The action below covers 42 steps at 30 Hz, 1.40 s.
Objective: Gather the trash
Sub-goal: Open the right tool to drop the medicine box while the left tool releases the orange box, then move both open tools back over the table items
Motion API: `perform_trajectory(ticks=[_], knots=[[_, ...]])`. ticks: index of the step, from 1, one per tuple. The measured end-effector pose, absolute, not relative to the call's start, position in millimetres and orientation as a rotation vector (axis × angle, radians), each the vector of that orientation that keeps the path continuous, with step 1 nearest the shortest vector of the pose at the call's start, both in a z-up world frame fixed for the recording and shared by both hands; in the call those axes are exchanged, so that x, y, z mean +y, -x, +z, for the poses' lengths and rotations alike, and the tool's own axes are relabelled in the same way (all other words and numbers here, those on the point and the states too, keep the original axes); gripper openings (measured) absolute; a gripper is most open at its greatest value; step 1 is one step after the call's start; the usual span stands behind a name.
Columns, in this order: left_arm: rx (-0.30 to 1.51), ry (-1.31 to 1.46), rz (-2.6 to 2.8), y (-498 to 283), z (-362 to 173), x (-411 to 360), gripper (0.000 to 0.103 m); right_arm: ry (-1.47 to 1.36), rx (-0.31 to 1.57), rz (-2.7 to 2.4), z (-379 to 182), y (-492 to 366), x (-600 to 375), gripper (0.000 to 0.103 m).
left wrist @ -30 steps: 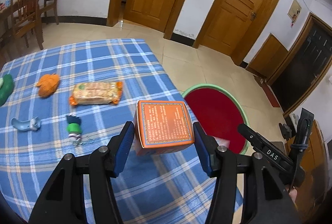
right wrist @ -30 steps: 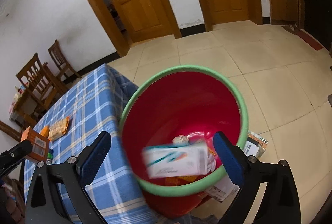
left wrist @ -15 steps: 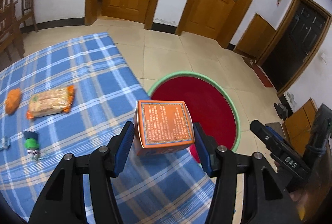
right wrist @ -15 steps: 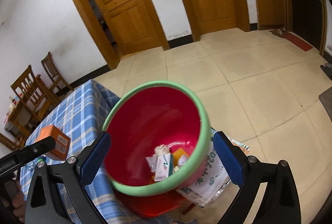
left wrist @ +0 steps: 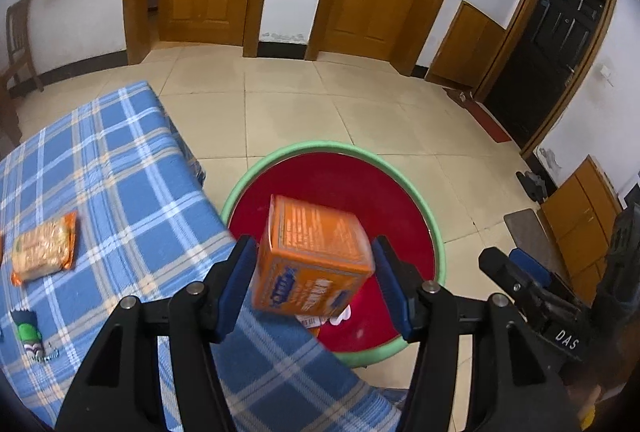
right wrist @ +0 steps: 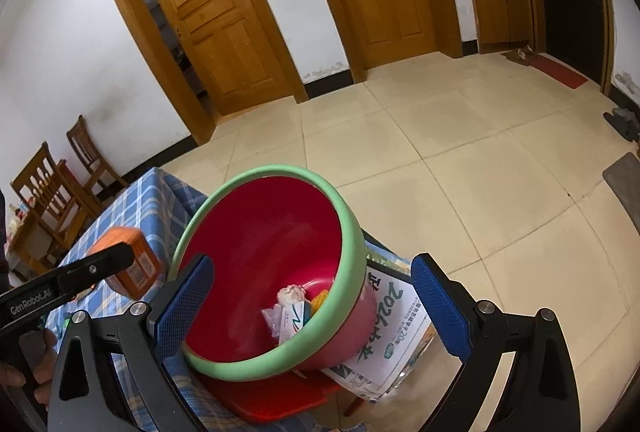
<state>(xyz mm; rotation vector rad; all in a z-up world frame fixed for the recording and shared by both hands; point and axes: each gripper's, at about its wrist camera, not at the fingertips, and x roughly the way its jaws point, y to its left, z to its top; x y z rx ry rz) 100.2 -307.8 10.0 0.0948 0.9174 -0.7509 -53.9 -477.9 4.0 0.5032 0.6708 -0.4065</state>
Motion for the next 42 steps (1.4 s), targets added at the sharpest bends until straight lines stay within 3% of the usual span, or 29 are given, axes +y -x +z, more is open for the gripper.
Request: perform_trajectory(ticks=[19, 42], knots=[[0.905, -0.013, -0.647, -112, 21, -260, 0.064, -0.486, 0.67, -0.352, 11, 50, -460, 0.099], [0.866, 0.115, -0.306, -177, 18, -92, 0.064, -0.387, 0.724, -0.224, 30, -2, -388, 0.099]])
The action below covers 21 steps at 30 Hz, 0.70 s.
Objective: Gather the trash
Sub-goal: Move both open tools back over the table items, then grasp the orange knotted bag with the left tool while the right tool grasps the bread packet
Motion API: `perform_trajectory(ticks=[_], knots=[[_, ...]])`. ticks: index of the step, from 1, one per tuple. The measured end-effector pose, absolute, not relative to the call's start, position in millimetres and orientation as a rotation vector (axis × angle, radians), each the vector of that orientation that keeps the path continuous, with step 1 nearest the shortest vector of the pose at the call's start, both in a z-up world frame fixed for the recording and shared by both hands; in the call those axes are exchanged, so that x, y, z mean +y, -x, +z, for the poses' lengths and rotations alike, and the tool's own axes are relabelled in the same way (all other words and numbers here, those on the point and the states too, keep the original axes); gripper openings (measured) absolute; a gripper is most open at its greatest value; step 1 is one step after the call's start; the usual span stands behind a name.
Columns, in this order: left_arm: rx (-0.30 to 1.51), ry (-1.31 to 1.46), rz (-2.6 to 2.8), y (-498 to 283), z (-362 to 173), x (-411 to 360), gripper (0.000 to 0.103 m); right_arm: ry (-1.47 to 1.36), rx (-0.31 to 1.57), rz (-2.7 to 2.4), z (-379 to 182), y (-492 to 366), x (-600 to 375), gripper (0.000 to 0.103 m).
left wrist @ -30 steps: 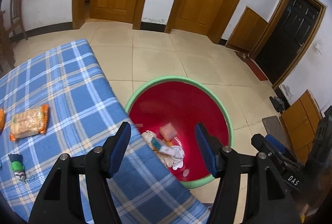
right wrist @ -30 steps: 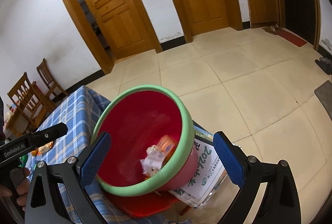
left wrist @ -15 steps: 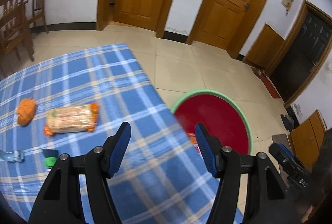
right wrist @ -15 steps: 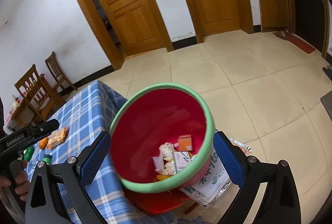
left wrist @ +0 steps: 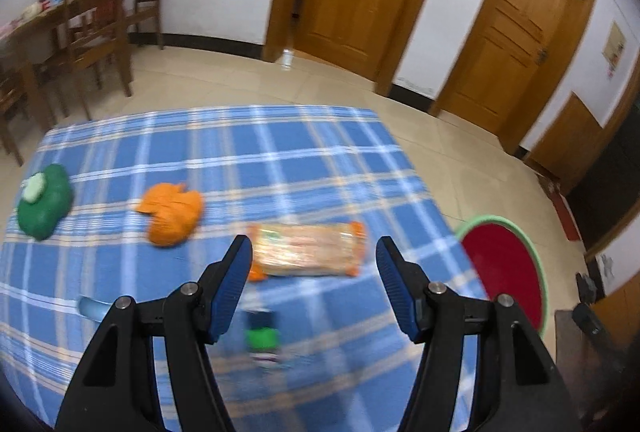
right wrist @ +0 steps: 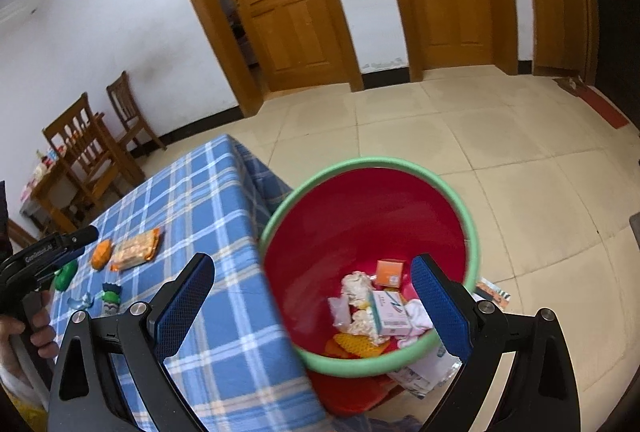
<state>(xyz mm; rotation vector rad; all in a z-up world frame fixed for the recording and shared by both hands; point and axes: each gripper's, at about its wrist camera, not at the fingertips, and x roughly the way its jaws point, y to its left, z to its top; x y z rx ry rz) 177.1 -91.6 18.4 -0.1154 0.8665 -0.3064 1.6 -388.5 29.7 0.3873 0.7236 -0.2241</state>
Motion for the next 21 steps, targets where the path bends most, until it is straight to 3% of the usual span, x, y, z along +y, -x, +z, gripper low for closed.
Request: perform_trajectory(ticks=[21], knots=[[0.934, 0.229, -0.163, -246, -53, -14, 0.064, -0.344, 0.817, -0.179, 19, -87, -319, 0.099]])
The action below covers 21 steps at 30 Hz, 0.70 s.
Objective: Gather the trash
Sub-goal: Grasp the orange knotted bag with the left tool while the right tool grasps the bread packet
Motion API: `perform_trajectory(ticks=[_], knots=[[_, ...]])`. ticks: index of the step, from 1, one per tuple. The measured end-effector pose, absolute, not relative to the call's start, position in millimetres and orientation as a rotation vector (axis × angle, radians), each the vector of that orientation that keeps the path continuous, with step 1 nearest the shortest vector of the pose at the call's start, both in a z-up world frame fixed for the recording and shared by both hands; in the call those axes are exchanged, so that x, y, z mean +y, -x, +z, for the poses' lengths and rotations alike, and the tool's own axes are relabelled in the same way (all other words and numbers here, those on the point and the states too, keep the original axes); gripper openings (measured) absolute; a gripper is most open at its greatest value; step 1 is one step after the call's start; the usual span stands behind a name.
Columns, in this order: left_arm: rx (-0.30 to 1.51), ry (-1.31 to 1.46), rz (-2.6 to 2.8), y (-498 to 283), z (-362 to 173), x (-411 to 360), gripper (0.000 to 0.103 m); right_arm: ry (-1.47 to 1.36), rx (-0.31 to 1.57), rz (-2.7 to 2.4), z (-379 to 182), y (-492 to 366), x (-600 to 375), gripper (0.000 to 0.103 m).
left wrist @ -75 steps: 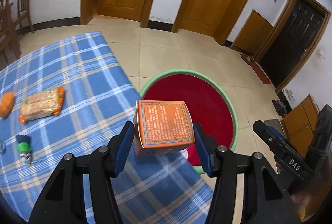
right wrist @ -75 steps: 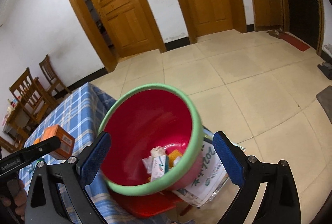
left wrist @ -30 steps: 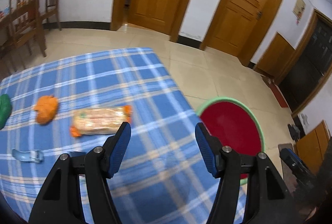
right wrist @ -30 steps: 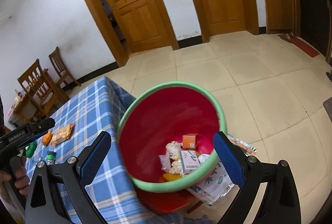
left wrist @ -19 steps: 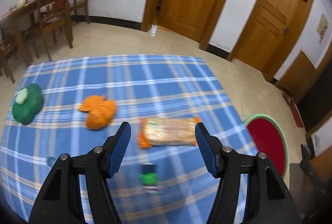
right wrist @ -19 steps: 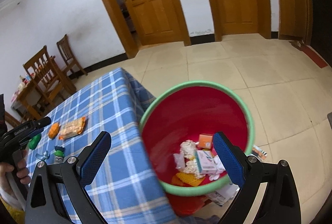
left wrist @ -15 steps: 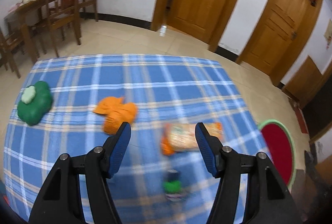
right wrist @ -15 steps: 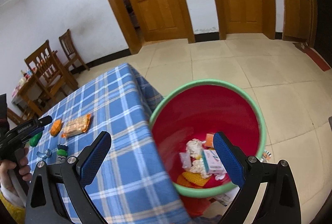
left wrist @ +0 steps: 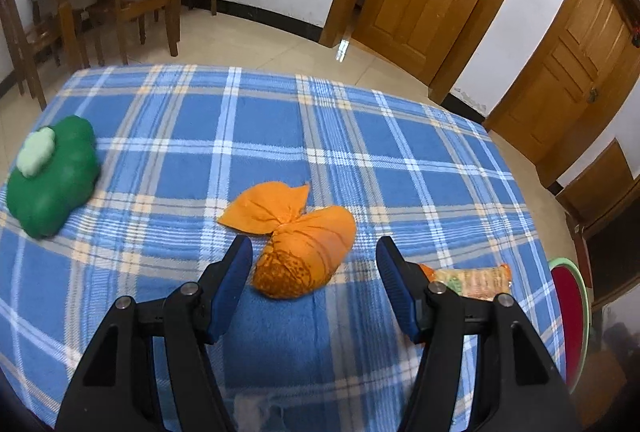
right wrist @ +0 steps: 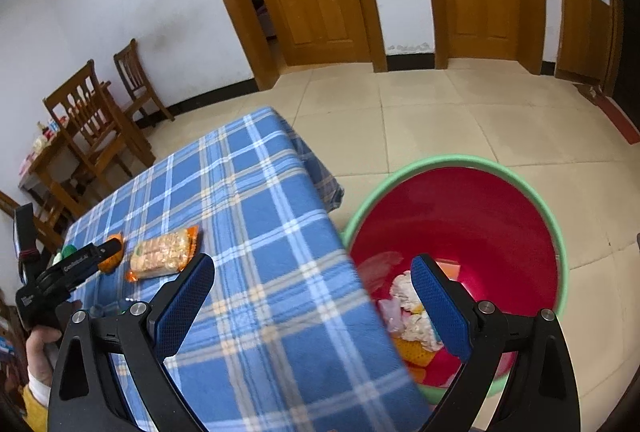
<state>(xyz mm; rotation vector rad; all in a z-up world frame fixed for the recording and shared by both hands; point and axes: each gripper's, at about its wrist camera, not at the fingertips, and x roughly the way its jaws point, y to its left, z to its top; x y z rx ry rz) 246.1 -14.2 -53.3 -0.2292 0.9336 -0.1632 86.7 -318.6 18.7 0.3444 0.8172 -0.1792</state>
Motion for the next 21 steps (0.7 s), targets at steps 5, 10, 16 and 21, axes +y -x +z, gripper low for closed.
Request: perform_trajectory(ticks=[5, 10, 16, 21], knots=[[0.909, 0.127, -0.14, -245, -54, -23, 0.042, -0.319, 0.848, -0.149, 11, -106, -297, 0.099], [0.914, 0.159, -0.172, -243, -51, -16, 0.034, -0.287, 0.866, -0.108, 8, -123, -273, 0.099], [0.887, 0.227, -0.189, -234, -36, 0, 0.034, -0.229, 0.891, -0.043, 3, -146, -242, 0.099], [0.867, 0.265, -0.171, -231, -27, 14, 0.034, -0.209, 0.915, 0.029, -4, -162, -216, 0.099]])
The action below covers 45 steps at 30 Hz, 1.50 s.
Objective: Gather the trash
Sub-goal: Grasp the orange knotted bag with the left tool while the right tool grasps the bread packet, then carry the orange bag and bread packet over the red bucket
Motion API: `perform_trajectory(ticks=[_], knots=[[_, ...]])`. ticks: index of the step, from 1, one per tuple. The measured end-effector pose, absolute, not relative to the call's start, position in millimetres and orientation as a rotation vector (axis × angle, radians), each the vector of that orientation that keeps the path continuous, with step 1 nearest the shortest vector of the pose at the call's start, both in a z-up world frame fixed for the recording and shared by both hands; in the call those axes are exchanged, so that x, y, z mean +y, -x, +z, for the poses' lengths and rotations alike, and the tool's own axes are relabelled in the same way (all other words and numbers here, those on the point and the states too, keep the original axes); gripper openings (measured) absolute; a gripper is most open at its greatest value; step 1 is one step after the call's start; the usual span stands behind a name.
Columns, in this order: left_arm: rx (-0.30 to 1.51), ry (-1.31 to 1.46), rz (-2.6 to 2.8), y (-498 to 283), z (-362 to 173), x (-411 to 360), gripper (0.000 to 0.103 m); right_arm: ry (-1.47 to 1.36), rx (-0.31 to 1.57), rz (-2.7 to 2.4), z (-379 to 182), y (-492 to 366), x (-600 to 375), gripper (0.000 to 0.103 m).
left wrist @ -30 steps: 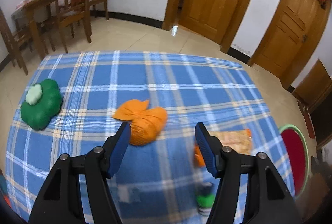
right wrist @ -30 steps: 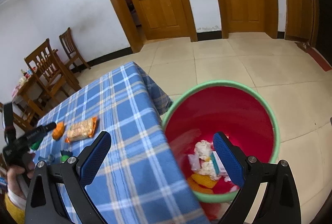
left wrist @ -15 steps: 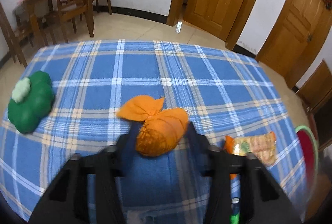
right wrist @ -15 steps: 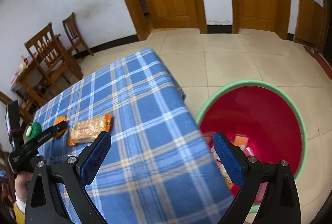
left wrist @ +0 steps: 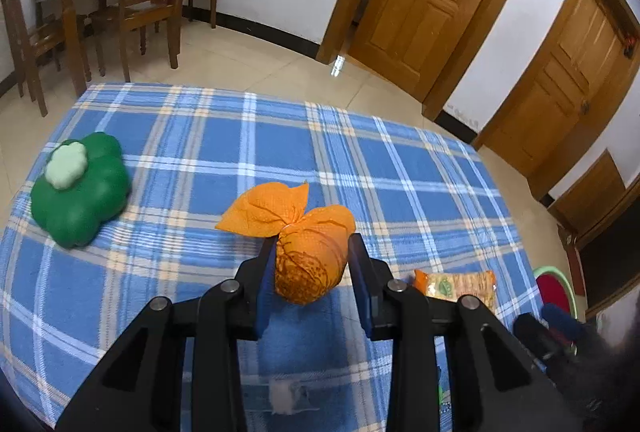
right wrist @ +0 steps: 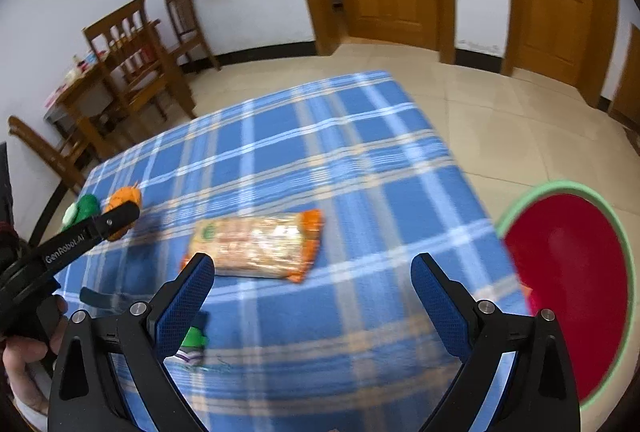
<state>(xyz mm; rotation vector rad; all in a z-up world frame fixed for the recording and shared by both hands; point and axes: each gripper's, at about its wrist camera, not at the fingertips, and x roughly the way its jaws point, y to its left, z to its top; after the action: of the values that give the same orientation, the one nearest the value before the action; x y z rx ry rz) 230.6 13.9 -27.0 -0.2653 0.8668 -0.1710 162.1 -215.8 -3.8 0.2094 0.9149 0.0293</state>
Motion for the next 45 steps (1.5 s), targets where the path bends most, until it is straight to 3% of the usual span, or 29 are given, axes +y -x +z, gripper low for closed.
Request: perform_trajectory(ticks=[19, 24, 45], knots=[[0.841, 0.308, -0.124, -229, -24, 33, 0.034, -0.07, 0.974, 0.07, -38, -198, -159, 0.099], [0.836, 0.288, -0.14, -228, -23, 25, 0.034, -0.065, 0.963, 0.087, -36, -194, -161, 0.09], [0.831, 0.241, -0.266, -167, 10, -17, 0.034, -0.253, 0.863, 0.061, 4, -100, -236, 0.089]])
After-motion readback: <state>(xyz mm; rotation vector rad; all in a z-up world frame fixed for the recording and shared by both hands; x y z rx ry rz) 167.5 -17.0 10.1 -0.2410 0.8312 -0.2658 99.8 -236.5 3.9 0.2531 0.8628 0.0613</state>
